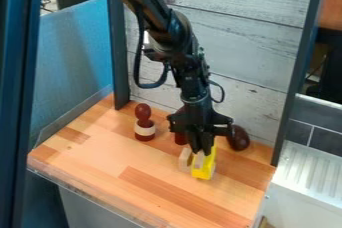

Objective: Put the thin block on top of the yellow block

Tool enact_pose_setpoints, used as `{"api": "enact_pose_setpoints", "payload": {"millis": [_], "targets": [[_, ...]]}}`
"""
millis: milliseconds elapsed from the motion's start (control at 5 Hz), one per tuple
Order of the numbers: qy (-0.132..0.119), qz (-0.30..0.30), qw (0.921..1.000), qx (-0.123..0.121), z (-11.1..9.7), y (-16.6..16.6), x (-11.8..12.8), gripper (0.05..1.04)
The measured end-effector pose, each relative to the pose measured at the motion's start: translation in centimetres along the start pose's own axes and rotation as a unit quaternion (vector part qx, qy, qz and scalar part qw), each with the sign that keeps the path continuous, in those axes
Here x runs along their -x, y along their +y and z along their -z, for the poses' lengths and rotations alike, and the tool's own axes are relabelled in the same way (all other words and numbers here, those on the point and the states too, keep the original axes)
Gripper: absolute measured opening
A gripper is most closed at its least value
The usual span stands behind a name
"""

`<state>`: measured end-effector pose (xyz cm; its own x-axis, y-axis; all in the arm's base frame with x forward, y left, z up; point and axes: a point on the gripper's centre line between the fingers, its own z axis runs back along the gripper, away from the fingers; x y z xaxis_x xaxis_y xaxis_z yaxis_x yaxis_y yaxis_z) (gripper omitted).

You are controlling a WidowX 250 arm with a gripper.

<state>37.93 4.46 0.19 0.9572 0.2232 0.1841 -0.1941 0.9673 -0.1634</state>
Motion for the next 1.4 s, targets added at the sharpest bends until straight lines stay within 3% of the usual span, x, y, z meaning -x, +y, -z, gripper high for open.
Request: {"api": "enact_pose_setpoints", "payload": {"millis": [600,800,1200,1400], "targets": [[-0.007,-0.002,0.9999,-0.013,0.5,-0.2,-0.8,0.15],[-0.008,-0.01,0.9998,-0.017,0.7,0.0,-0.9,0.197],[-0.003,-0.008,0.9999,-0.011,0.6,-0.1,-0.1,0.752],[-0.038,0.026,0.9988,0.02,-3.1,-0.8,-0.4,0.988]]}}
